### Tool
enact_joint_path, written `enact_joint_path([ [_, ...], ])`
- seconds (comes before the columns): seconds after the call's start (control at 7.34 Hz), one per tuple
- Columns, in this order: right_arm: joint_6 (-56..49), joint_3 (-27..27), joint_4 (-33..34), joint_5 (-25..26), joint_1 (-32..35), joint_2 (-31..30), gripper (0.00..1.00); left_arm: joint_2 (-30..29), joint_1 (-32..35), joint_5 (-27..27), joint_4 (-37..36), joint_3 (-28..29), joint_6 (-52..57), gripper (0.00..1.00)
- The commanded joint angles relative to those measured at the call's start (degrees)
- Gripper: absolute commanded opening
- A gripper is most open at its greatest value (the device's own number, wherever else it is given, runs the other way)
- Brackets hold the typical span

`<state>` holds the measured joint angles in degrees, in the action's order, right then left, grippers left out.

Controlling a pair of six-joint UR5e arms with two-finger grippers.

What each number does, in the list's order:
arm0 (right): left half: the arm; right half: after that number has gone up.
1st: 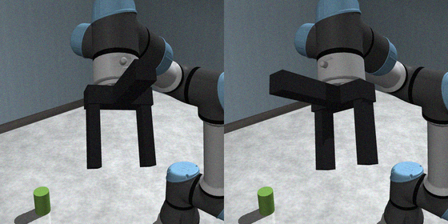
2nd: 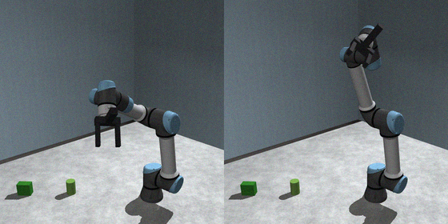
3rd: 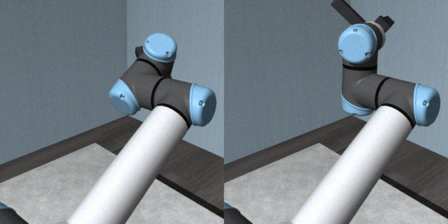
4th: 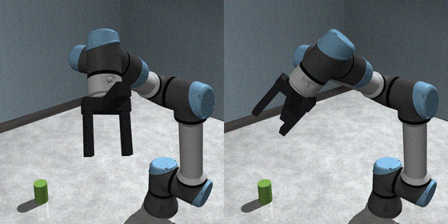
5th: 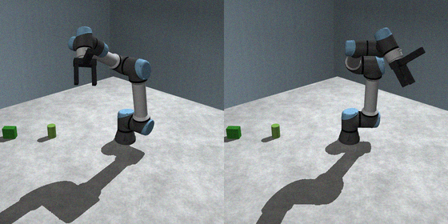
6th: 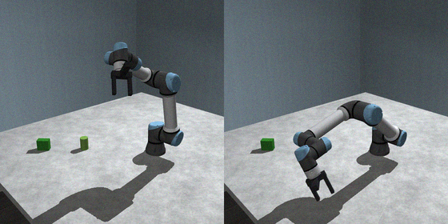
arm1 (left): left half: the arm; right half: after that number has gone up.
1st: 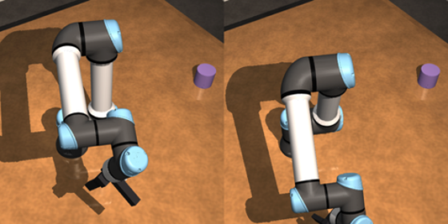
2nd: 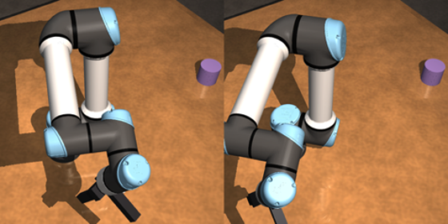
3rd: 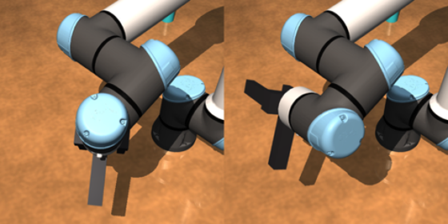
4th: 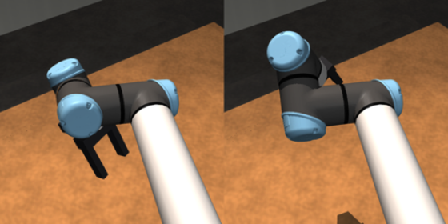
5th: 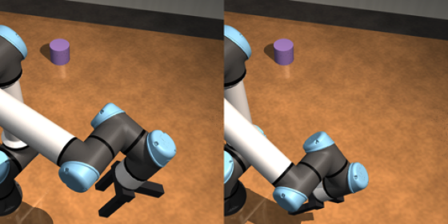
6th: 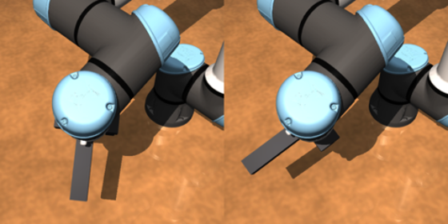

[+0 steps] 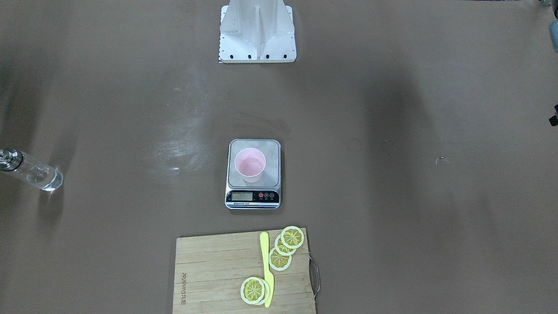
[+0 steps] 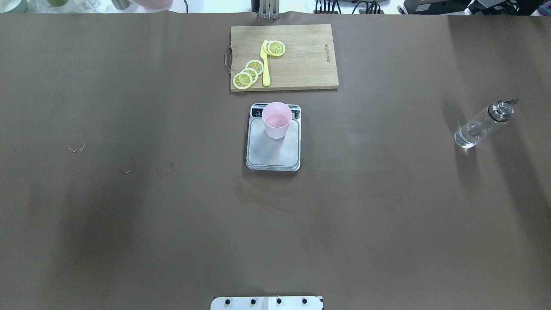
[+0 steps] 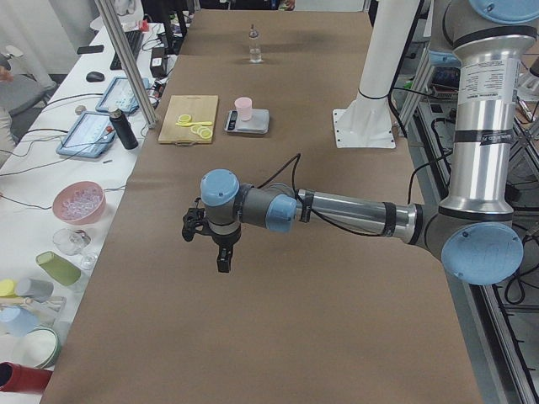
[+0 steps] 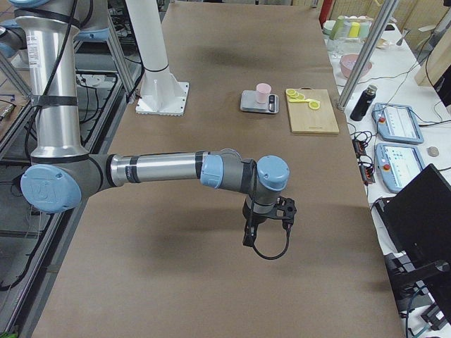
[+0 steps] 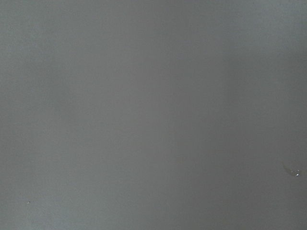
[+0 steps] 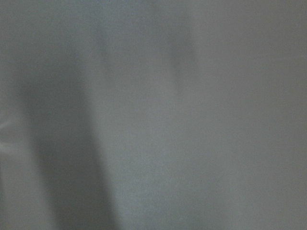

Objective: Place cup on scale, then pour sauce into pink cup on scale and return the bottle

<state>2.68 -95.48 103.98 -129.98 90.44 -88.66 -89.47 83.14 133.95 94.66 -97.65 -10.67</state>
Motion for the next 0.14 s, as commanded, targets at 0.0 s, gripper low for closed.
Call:
enact_joint_path([
  [0.0, 0.2, -0.2, 0.3, 0.3, 0.0, 1.5, 1.0, 0.0, 0.0, 0.0, 0.0, 0.0, 0.0, 0.98],
])
